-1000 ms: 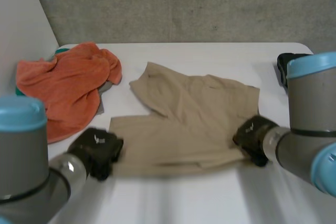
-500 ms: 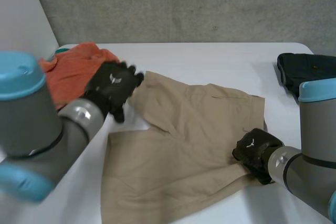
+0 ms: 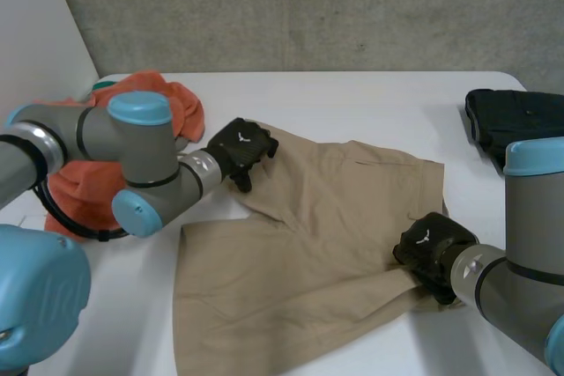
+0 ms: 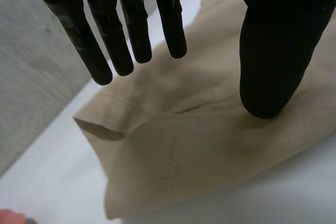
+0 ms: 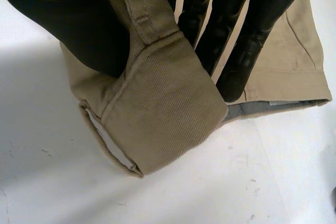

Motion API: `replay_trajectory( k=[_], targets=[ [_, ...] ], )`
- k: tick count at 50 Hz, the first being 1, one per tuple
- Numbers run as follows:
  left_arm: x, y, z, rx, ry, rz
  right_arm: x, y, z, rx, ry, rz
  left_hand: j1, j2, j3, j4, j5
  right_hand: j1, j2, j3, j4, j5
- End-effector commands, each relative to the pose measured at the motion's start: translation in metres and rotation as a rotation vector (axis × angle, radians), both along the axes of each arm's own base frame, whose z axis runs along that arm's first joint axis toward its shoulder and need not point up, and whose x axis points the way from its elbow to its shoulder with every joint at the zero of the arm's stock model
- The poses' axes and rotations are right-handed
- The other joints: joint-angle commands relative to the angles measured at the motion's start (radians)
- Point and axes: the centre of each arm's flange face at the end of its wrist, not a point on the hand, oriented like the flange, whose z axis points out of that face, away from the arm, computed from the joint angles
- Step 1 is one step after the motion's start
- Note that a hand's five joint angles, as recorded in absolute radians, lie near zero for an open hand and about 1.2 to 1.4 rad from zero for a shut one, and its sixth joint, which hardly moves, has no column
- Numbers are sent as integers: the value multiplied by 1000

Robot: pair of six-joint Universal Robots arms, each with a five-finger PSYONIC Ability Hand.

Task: Fold the laundry.

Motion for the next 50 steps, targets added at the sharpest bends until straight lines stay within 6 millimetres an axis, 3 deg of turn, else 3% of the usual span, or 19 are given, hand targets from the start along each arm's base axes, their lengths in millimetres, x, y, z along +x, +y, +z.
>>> replay_trajectory(
  k=[1,12,17,22,31,43,50],
  targets=[
    [0,-1,-11,31,-47,-5,-3,-4,0,-4,-1,-17,34,37,35,43,44,431,226,205,205,220],
    [1,-4,-11,24,-75,-6,-3,-6,0,-14,-7,-16,119,122,119,128,129,431,226,205,205,220],
    [5,-4,-12,32,-107,31,-3,-6,0,-16,-8,-17,526,529,526,535,536,431,226,205,205,220],
    [8,-5,-6,3,-135,55,-4,-8,0,-19,-9,-22,771,774,771,779,781,431,226,205,205,220],
    [13,-5,0,-33,-177,75,-4,-8,0,-19,-9,-22,868,870,868,876,878,431,226,205,205,220],
    [46,14,-5,-23,-294,223,-3,-8,0,-27,-12,-21,868,870,868,876,878,431,226,205,205,220],
    [52,17,-3,-80,-286,317,-2,-11,1,-45,-35,-35,868,870,868,876,878,431,226,205,205,220]
  ],
)
